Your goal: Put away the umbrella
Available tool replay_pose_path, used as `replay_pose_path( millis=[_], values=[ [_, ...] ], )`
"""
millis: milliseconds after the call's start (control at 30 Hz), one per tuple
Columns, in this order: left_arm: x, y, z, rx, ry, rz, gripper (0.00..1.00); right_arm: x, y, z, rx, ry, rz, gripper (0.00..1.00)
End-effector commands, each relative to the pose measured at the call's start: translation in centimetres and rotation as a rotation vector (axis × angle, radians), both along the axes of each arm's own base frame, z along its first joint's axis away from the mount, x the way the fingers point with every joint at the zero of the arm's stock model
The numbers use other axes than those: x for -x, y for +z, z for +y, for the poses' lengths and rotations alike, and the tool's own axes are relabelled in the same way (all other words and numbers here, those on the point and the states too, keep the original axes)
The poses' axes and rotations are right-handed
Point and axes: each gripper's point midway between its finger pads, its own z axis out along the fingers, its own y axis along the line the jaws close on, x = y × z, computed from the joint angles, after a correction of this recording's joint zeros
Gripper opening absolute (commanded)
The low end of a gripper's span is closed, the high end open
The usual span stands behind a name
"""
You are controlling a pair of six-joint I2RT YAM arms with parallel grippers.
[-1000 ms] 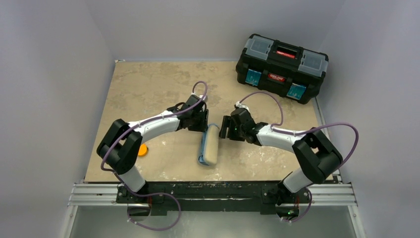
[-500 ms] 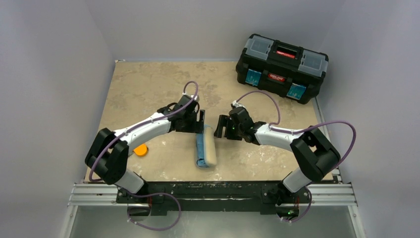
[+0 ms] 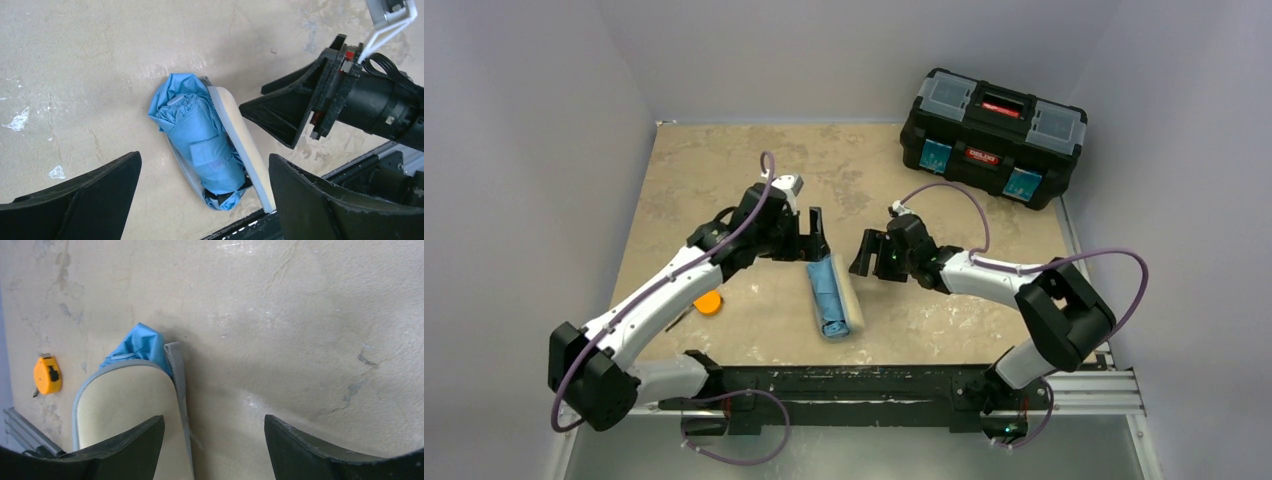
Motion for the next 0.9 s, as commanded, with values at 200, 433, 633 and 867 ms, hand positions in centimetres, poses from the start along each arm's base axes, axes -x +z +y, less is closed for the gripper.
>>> replay_pose_path(
  millis=[200,433,633,867],
  values=[
    [4.0,-3.8,-0.2,0.126,-0.06,0.048,1.0,1.9,3.0,3.9,-0.141,0.09,-0.036,0.73],
    [5.3,-7.3,-0.5,0.189,-0.041,0.1,1.0,3.0,1.5,5.1,-0.133,0.115,-0.005,0.73],
    [5.4,-8.9,-0.8,0.25,0.008,0.11,1.0,3.4,1.1,5.7,-0.13,0.125,0.005,0.72],
    [5.9,-12.8,1.5,0.199,0.201,0.193,1.0,3.7,1.0,6.1,-0.13,0.129,0.008,0.72]
  ],
)
